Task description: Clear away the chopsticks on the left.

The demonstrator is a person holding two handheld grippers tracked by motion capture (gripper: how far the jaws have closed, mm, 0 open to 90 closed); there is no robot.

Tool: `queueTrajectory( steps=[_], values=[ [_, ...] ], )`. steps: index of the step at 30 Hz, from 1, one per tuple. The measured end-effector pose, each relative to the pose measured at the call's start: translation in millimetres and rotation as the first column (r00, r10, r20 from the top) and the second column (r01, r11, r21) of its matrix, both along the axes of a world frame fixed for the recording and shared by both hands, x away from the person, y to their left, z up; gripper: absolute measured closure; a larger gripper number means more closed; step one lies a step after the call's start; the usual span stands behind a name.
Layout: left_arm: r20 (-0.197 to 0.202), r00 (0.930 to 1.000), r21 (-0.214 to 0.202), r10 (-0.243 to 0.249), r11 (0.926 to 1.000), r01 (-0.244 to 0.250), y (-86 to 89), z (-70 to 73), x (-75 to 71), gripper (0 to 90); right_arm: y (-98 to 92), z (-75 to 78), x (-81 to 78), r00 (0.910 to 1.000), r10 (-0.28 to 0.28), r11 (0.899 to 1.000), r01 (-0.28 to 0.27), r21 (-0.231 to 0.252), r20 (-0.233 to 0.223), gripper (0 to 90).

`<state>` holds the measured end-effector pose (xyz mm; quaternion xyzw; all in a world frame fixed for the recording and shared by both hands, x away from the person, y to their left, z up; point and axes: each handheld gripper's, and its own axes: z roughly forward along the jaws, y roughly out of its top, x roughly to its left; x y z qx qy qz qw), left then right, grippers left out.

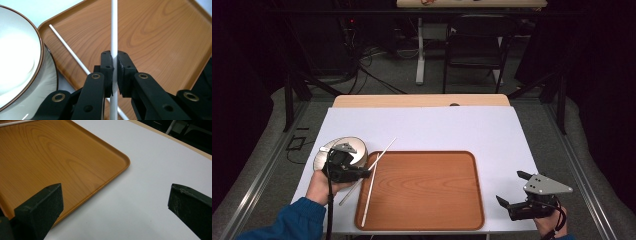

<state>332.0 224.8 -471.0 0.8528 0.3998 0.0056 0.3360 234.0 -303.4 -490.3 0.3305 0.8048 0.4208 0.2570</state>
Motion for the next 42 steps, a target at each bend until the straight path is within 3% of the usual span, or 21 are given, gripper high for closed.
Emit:
queueTrajectory(
  steps=[13,21,31,35,40,42],
  values=[
    [0.031,0.9968,-0.052,0.073,0.9961,-0.072,-9.5,-7.1,0.1,84.1,0.1,0.0,-0.3,1.0000,-0.001,1.000,0.001,0.000,0.001,0.0],
    [0.012,0.9901,-0.116,0.140,0.9836,-0.138,-10.5,-19.7,-1.2,84.1,0.4,0.2,-0.5,1.0000,0.000,1.000,0.000,-0.003,0.004,0.0],
    [-0.020,0.9810,-0.106,0.193,0.9752,-0.194,-11.1,-40.8,-2.2,84.0,0.5,0.0,-0.3,1.0000,0.001,1.000,-0.001,-0.005,0.000,0.0],
    [-0.013,0.9760,-0.094,0.217,0.9715,-0.218,-10.6,-45.2,-2.4,84.0,0.6,0.0,-0.3,1.0000,0.001,1.000,-0.001,-0.004,0.002,0.0],
    [0.010,0.9743,-0.048,0.225,0.9733,-0.225,-10.4,-49.2,-3.3,83.9,0.6,-0.1,-0.2,1.0000,0.000,1.000,0.000,-0.005,-0.001,0.0],
    [0.006,0.9726,-0.048,0.233,0.9715,-0.232,-9.4,-51.1,-3.3,83.9,0.8,-0.2,-0.3,1.0000,0.000,1.000,0.000,-0.005,0.000,0.0]
  ],
)
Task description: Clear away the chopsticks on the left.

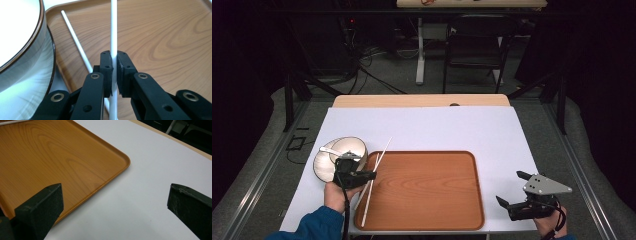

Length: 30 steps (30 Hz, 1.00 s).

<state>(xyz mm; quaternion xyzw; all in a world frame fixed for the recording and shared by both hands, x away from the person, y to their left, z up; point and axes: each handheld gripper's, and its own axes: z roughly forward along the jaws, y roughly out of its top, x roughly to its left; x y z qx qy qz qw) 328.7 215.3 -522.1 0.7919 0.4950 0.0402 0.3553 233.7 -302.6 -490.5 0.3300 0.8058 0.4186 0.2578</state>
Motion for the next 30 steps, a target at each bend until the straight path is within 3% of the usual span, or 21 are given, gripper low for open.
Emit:
queueTrajectory(
  steps=[6,10,15,20,30],
  values=[
    [0.022,0.9998,-0.040,0.005,0.9992,-0.004,-2.2,4.6,-2.9,84.0,0.2,-0.1,0.3,1.0000,-0.001,1.000,0.001,0.000,-0.001,0.0],
    [0.012,0.9997,-0.062,0.023,0.9979,-0.022,-4.3,0.7,-3.1,84.0,0.5,0.0,0.1,1.0000,0.000,1.000,0.000,-0.001,-0.001,0.0],
    [-0.012,0.9995,-0.041,0.030,0.9987,-0.031,-3.5,-7.1,-2.2,83.7,0.0,-0.1,0.1,1.0000,0.000,1.000,0.000,0.000,-0.001,0.0],
    [-0.001,0.9988,0.001,0.049,0.9988,-0.049,0.3,-9.4,-1.0,82.1,0.2,0.0,-0.2,1.0000,0.001,1.000,-0.001,-0.001,0.000,0.1],
    [-0.003,0.9999,0.106,0.012,0.9943,-0.012,0.4,-12.9,-4.0,78.4,0.8,0.0,0.1,1.0000,0.003,1.000,-0.003,-0.005,-0.003,0.2]
  ],
)
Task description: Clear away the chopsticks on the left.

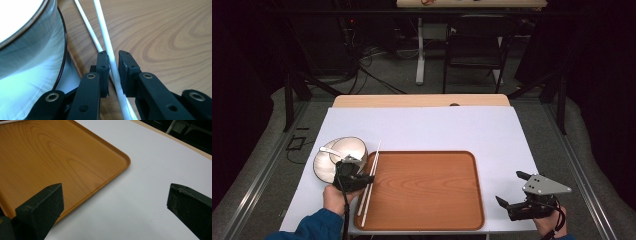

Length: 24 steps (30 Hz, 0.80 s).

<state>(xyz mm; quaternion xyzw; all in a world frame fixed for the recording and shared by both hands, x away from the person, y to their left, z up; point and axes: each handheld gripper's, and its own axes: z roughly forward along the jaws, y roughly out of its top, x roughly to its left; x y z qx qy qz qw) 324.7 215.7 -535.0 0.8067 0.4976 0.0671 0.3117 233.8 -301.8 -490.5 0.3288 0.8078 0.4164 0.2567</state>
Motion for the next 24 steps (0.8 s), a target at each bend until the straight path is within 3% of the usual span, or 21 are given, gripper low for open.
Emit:
queueTrajectory(
  steps=[24],
  values=[
    [-0.025,0.9988,0.077,-0.041,0.9961,0.043,0.8,-2.3,-12.7,74.0,0.6,0.4,-0.3,1.0000,0.005,1.000,-0.005,-0.005,0.002,0.4]
  ],
)
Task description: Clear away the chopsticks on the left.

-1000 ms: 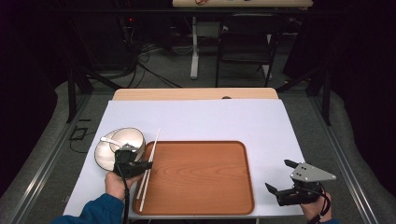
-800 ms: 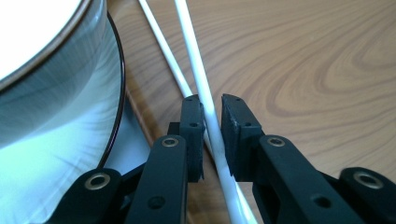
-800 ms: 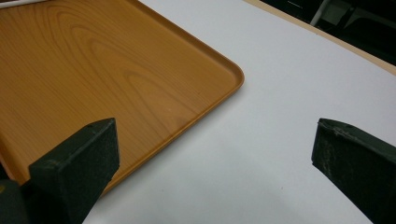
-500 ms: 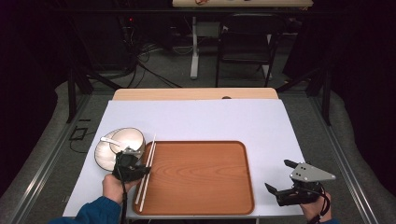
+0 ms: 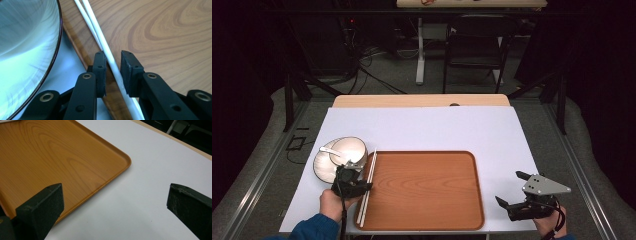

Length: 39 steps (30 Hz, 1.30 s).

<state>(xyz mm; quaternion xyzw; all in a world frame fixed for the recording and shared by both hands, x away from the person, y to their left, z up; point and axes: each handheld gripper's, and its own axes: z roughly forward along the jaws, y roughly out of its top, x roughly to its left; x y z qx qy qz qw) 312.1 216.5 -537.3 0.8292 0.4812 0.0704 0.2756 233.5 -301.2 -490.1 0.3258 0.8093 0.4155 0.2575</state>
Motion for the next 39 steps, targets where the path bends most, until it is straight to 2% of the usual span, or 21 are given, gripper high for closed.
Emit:
queueTrajectory(
  steps=[17,20,26,31,35,39],
  values=[
    [0.002,0.9995,0.020,-0.032,0.9993,0.032,-2.9,1.5,-4.5,66.7,0.8,0.4,-0.3,1.0000,0.003,1.000,-0.003,-0.005,0.005,0.5],
    [0.007,0.9991,0.024,-0.043,0.9988,0.043,-4.4,3.4,-5.8,61.1,0.7,0.5,-0.4,1.0000,0.001,1.000,-0.001,-0.002,0.007,0.5],
    [0.034,0.9975,0.032,-0.062,0.9977,0.060,-5.2,8.6,-8.9,42.9,0.7,0.5,-0.3,1.0000,0.001,1.000,-0.001,-0.003,0.005,0.6],
    [0.039,0.9928,0.047,-0.114,0.9927,0.112,-5.2,14.1,-11.3,31.7,1.2,0.3,-0.1,1.0000,0.003,1.000,-0.003,-0.005,0.002,0.5],
    [0.063,0.9888,0.065,-0.135,0.9892,0.131,-3.8,21.2,-13.6,28.0,1.0,0.0,0.2,1.0000,0.001,1.000,-0.001,-0.005,-0.004,0.5],
    [0.080,0.9866,0.065,-0.142,0.9884,0.137,1.4,29.3,-15.0,22.5,1.0,0.0,0.1,1.0000,0.002,1.000,-0.002,-0.005,-0.005,0.4]
  ],
)
